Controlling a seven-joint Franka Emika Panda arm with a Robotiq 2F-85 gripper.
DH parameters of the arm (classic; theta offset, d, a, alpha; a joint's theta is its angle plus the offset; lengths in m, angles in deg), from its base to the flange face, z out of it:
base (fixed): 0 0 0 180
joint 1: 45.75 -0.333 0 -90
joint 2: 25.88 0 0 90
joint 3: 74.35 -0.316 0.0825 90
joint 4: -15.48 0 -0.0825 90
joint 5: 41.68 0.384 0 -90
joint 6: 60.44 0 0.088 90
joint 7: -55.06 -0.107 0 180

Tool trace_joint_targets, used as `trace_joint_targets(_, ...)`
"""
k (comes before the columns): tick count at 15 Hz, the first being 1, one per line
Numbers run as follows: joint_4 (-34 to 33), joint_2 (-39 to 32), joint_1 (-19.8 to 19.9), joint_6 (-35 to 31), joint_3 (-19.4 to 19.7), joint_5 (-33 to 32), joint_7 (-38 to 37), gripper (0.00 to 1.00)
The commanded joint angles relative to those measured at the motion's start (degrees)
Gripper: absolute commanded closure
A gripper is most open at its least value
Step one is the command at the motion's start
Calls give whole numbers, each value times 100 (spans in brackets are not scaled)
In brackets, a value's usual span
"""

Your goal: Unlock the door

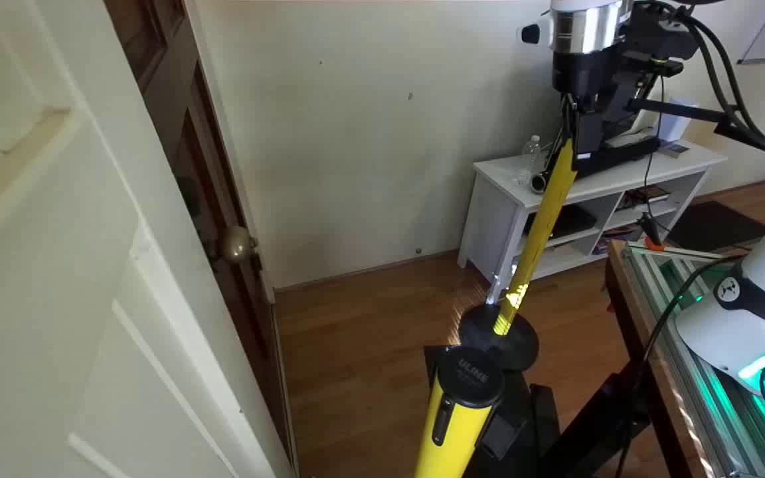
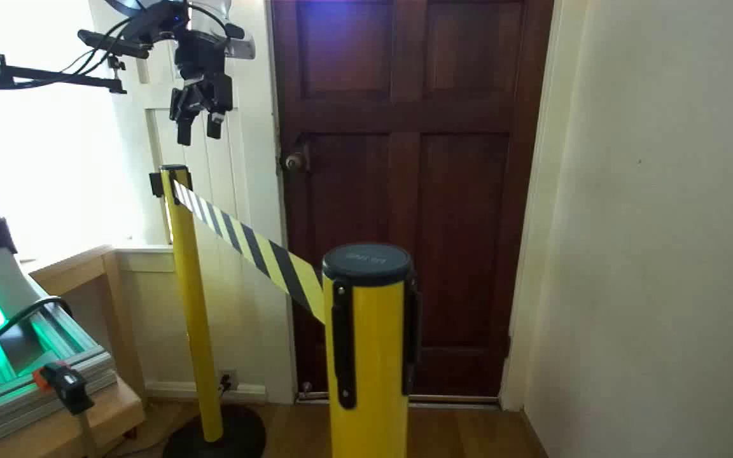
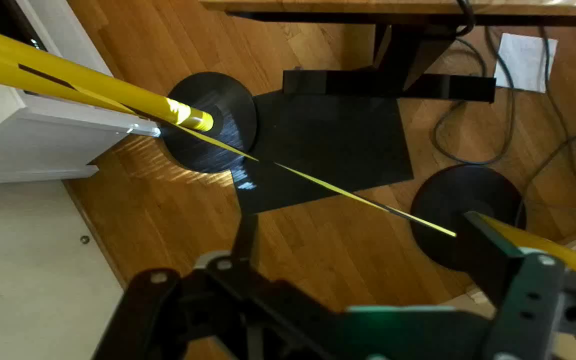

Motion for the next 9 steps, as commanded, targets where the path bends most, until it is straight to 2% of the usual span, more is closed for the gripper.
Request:
trace_joint_targets(1,-13,2,-70,26,62,-24,-26,0)
trace_joint_targets(5,-146,-100,-112,-54,81,95,-27,0)
trace_joint_targets(9,-926,-230,-322,-138,266,1182,-20,0)
